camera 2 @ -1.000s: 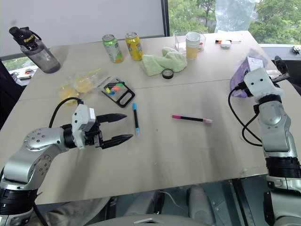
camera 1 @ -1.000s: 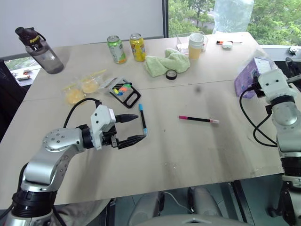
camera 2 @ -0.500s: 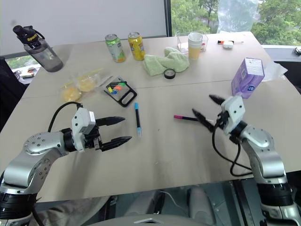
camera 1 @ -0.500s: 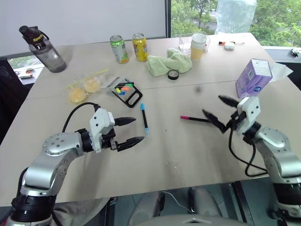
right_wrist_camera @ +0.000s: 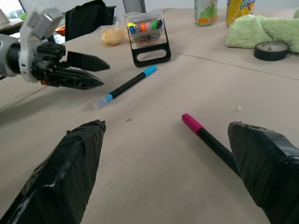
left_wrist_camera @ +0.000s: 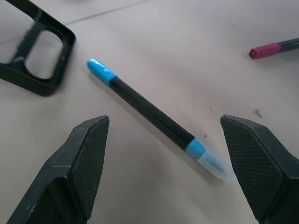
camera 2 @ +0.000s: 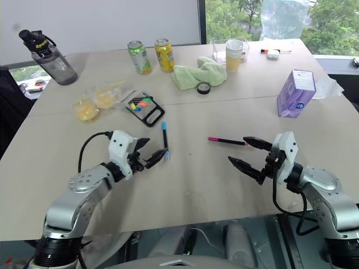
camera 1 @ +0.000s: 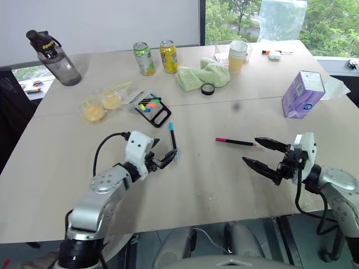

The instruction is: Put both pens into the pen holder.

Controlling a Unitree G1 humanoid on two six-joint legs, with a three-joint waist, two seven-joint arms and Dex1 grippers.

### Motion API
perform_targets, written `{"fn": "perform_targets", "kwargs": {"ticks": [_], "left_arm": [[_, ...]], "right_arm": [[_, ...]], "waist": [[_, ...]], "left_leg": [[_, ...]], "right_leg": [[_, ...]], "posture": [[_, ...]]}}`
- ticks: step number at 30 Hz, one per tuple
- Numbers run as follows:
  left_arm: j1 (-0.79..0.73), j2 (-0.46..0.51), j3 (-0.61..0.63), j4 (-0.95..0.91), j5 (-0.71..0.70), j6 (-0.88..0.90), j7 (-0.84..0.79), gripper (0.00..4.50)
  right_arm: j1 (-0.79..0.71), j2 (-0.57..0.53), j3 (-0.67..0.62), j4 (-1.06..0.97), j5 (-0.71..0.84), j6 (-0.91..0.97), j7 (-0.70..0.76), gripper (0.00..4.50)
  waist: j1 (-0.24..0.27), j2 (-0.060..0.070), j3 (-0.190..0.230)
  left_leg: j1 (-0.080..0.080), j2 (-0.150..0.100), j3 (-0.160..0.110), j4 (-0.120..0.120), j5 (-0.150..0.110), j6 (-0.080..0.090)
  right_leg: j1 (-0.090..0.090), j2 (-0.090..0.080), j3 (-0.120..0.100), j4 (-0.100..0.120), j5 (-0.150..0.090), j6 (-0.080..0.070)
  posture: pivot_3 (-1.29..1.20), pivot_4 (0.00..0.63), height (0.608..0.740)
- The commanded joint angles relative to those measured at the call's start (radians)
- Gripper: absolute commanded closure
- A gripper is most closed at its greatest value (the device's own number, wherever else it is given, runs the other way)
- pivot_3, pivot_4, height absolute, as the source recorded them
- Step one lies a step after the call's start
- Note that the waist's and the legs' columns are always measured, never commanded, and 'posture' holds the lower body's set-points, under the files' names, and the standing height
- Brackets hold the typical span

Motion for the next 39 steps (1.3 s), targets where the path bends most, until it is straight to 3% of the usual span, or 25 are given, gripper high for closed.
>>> {"fn": "perform_targets", "kwargs": {"ticks": [1, 7, 15, 21, 24, 31, 32, 39], "left_arm": [[0.002, 0.006, -0.006, -0.068, -0.022, -0.012, -0.032, 0.58], [0.006, 0.064, 0.040, -0.068, -0.100, -0.095, -0.215, 0.58], [0.045, 0.328, 0.138, -0.143, -0.241, -0.074, -0.510, 0.58], [0.086, 0.422, 0.210, -0.184, -0.313, -0.052, -0.582, 0.58], [0.091, 0.426, 0.210, -0.192, -0.312, -0.050, -0.571, 0.58], [0.094, 0.422, 0.195, -0.198, -0.308, -0.045, -0.548, 0.58], [0.089, 0.423, 0.192, -0.192, -0.304, -0.044, -0.545, 0.58], [-0.002, 0.386, 0.172, -0.111, -0.314, -0.009, -0.492, 0.58]], "right_arm": [[0.013, -0.004, -0.015, -0.027, -0.036, -0.051, 0.012, 0.03], [-0.019, -0.018, -0.003, 0.032, -0.195, -0.067, -0.089, 0.03], [-0.190, -0.067, 0.107, 0.180, -0.290, 0.007, -0.042, 0.03], [-0.296, -0.063, 0.175, 0.298, -0.336, 0.094, -0.030, 0.03], [-0.307, -0.075, 0.189, 0.322, -0.342, 0.132, -0.008, 0.95], [-0.296, -0.068, 0.171, 0.320, -0.355, 0.092, -0.018, 4.18], [-0.289, -0.066, 0.167, 0.311, -0.353, 0.088, -0.019, 4.47], [-0.233, -0.052, 0.112, 0.186, -0.287, 0.138, -0.038, 4.48]], "waist": [[0.002, 0.000, 0.000], [0.008, 0.000, 0.000], [0.001, 0.000, 0.000], [0.003, 0.000, 0.000], [0.006, 0.000, 0.001], [0.007, 0.000, 0.001], [0.007, 0.000, 0.001], [0.009, 0.000, 0.001]], "left_leg": [[0.000, 0.000, 0.000, 0.000, 0.000, 0.000], [0.000, 0.000, 0.000, 0.000, 0.000, 0.000], [0.000, 0.000, 0.001, 0.000, 0.000, 0.000], [-0.001, 0.000, 0.000, -0.002, 0.000, 0.000], [-0.001, 0.000, 0.000, -0.002, 0.000, 0.000], [-0.001, 0.000, 0.000, -0.002, 0.000, 0.000], [-0.001, 0.000, 0.000, -0.002, 0.000, 0.000], [-0.001, 0.000, 0.000, -0.002, 0.000, 0.000]], "right_leg": [[0.000, 0.000, 0.000, 0.000, 0.000, 0.000], [0.000, 0.000, 0.000, 0.000, 0.000, 0.000], [-0.001, 0.000, 0.000, 0.000, 0.000, 0.000], [-0.001, 0.000, 0.000, -0.002, 0.000, 0.000], [-0.001, 0.000, 0.000, -0.002, 0.000, 0.000], [-0.001, 0.000, 0.000, -0.002, 0.000, 0.000], [-0.001, 0.000, 0.000, -0.002, 0.000, 0.000], [-0.001, 0.000, 0.000, -0.002, 0.000, 0.000]], "posture": [[0.00, 0.150, 0.740], [0.00, 0.150, 0.740], [0.00, 0.150, 0.740], [0.00, 0.150, 0.740], [0.00, 0.150, 0.740], [0.00, 0.150, 0.740], [0.00, 0.150, 0.740], [0.00, 0.150, 0.740]]}}
